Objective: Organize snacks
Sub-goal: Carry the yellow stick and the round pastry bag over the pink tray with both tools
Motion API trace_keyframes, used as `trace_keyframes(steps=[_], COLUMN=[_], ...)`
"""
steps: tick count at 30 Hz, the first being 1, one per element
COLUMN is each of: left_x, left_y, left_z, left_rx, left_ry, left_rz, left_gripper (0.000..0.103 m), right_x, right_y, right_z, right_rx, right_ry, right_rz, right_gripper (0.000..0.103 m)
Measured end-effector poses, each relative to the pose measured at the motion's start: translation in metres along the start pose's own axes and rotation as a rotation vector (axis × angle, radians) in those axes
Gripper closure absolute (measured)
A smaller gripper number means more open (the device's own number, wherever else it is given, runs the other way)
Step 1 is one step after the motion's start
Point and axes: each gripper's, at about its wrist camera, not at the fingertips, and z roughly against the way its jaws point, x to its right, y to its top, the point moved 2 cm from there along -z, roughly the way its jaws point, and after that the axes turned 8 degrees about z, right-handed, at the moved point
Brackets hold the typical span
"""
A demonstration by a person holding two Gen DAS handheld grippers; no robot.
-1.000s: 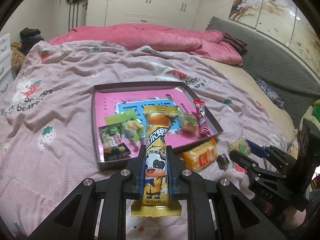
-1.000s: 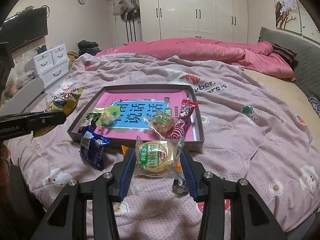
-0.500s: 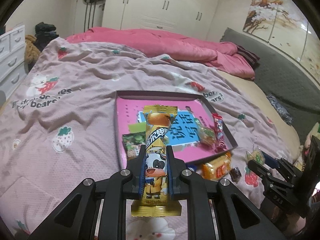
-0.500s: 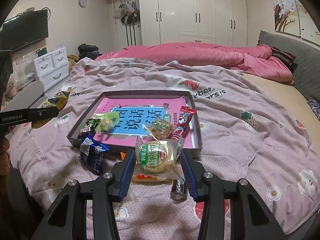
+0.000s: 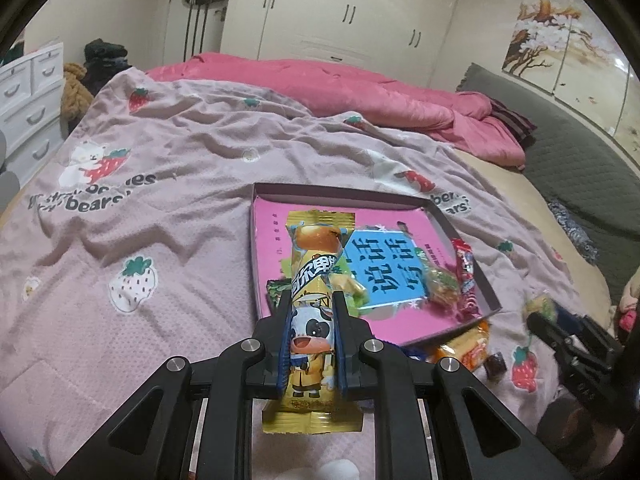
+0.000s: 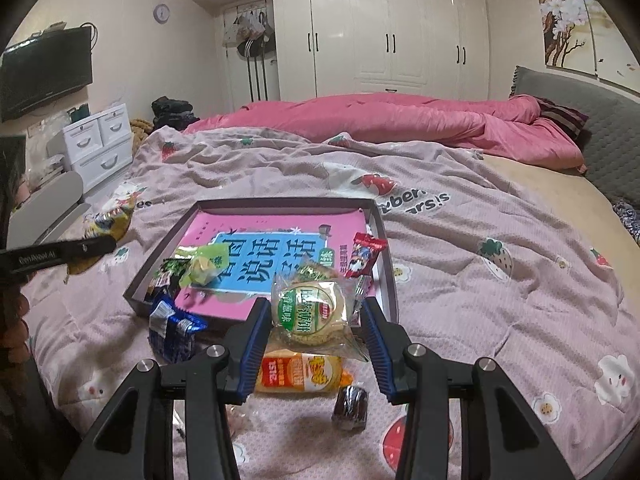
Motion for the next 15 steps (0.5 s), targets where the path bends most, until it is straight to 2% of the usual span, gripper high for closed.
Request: trace_keyframes(steps=[15], left_x=[0.016], left_y=[-0.001], left_z=[-0.048], left_rx=[-0.043], left_ry=[0.022], left_rz=[-0.015], left_gripper=[0.085], right_x=[0.027], right_y=[0.013], right_z=[-0.020], right_rx=[0.015], right_ry=[-0.042], right_rz=[-0.053], right_gripper=[0.057])
